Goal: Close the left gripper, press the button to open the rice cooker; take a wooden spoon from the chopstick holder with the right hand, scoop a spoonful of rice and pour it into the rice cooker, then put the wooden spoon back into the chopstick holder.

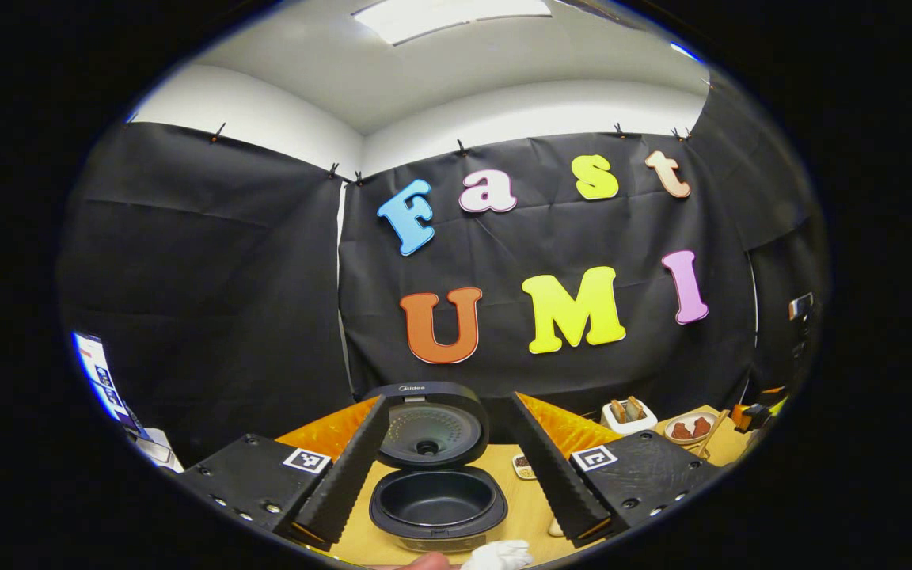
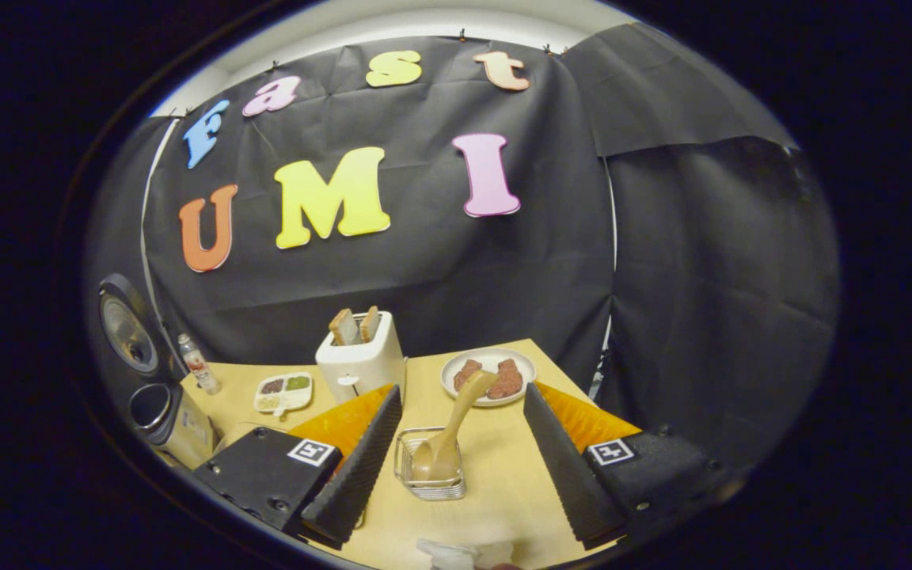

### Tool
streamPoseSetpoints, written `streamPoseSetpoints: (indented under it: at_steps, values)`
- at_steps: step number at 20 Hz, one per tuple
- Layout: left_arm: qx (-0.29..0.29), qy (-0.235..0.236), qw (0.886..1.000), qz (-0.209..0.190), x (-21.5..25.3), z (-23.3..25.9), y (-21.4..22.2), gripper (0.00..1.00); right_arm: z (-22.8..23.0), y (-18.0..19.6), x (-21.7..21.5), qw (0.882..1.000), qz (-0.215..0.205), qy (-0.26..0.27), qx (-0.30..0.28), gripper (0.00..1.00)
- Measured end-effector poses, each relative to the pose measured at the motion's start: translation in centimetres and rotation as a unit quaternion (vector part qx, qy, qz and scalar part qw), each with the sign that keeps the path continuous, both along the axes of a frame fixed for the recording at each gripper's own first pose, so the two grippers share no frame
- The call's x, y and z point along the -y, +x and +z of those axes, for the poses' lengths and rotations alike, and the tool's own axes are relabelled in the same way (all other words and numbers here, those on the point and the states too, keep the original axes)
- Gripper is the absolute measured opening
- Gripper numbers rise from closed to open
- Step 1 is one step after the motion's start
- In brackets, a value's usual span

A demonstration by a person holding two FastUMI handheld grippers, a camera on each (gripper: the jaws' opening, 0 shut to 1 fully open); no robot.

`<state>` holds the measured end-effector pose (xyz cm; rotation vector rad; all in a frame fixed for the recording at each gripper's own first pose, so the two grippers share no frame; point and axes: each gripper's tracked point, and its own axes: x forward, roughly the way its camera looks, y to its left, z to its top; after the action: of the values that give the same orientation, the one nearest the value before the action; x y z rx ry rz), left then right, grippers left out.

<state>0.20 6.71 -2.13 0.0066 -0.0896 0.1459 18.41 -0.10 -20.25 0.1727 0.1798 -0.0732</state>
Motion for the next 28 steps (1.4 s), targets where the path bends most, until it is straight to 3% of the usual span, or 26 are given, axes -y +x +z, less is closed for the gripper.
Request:
streamPoseSetpoints:
  at_steps: [2, 7, 12, 13, 14, 15, 16, 19, 21, 23, 28]
  values:
    - [-0.002, -0.004, 1.0, 0.002, -0.1, 0.0, -0.1, 0.95, -2.7, 2.6, 0.0, 1.0, -0.003, 0.005, -0.014, 1.0]
    - [-0.006, -0.007, 1.0, 0.007, -0.1, -0.3, 0.0, 0.95, -7.6, 8.5, -0.7, 0.999, 0.006, 0.016, -0.039, 0.96]
    - [-0.019, -0.001, 1.0, 0.009, -0.2, -1.3, 0.3, 0.95, -10.0, 12.1, -1.5, 0.998, 0.021, 0.043, -0.05, 1.0]
    - [-0.021, -0.002, 1.0, 0.009, -0.1, -1.4, 0.4, 0.95, -9.9, 12.5, -1.6, 0.998, 0.022, 0.044, -0.048, 0.97]
    - [-0.024, -0.004, 1.0, 0.009, -0.2, -1.5, 0.4, 0.95, -9.6, 13.0, -1.5, 0.998, 0.023, 0.046, -0.042, 0.87]
    - [-0.026, -0.006, 1.0, 0.01, -0.2, -1.6, 0.6, 0.95, -9.6, 13.3, -1.6, 0.998, 0.025, 0.047, -0.043, 0.9]
    - [-0.027, -0.008, 1.0, 0.011, -0.2, -1.7, 0.6, 0.95, -9.5, 13.6, -1.6, 0.998, 0.028, 0.048, -0.043, 0.86]
    - [-0.026, -0.008, 1.0, 0.01, 0.0, -1.6, 0.6, 0.95, -9.1, 14.1, -1.1, 0.998, 0.021, 0.042, -0.039, 0.41]
    - [-0.025, -0.006, 1.0, 0.008, 0.1, -1.5, 0.7, 0.95, -8.6, 13.8, -2.6, 0.996, 0.049, 0.06, -0.038, 0.29]
    - [-0.023, -0.006, 1.0, 0.009, 0.1, -1.4, 0.7, 0.95, -8.5, 13.9, -3.3, 0.996, 0.056, 0.052, -0.036, 0.23]
    - [-0.023, -0.009, 1.0, 0.011, -0.5, -1.4, 0.5, 0.95, -7.6, 13.2, -3.7, 0.996, 0.064, 0.044, -0.031, 0.21]
